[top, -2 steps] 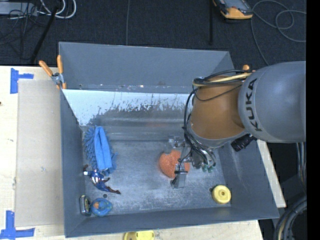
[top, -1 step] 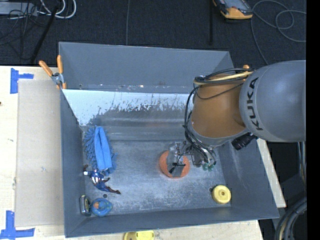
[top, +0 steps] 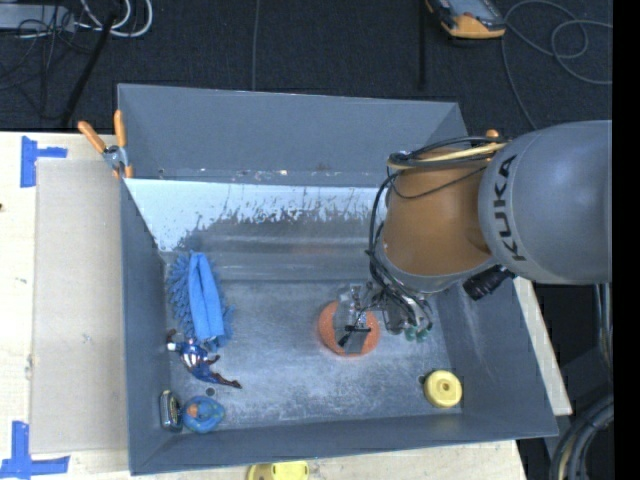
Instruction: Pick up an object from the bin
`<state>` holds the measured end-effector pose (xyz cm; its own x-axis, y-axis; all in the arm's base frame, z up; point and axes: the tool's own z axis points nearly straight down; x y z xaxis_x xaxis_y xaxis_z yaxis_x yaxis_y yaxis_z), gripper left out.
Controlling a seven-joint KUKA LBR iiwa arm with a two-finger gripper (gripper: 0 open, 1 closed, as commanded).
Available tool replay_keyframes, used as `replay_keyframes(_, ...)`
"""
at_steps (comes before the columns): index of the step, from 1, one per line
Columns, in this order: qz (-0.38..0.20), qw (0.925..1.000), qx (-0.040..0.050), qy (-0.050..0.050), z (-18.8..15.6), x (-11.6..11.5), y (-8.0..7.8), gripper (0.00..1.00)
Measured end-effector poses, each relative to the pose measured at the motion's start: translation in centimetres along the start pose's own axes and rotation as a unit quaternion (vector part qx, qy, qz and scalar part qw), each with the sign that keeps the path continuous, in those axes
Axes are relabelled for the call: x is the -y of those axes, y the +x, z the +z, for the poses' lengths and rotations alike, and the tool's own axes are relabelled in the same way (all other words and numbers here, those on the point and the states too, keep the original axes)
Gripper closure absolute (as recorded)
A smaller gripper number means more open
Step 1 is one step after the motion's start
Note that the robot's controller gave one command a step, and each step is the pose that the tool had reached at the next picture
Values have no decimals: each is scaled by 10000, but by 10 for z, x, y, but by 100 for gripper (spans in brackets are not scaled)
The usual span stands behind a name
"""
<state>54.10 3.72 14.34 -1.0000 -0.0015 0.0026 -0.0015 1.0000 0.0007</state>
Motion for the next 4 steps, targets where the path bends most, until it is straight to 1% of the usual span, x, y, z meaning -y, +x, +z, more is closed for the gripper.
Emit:
replay_keyframes(1,-72,10000,-11,4,-36,-10,2,100)
replay_keyframes(2,-120,9999,2,-2,-73,13,13,100)
replay_keyframes(3,-144,9999,-4,10,-129,1,0,100)
replay_keyframes(4,-3,10000,-33,5,-51,45,-5,0)
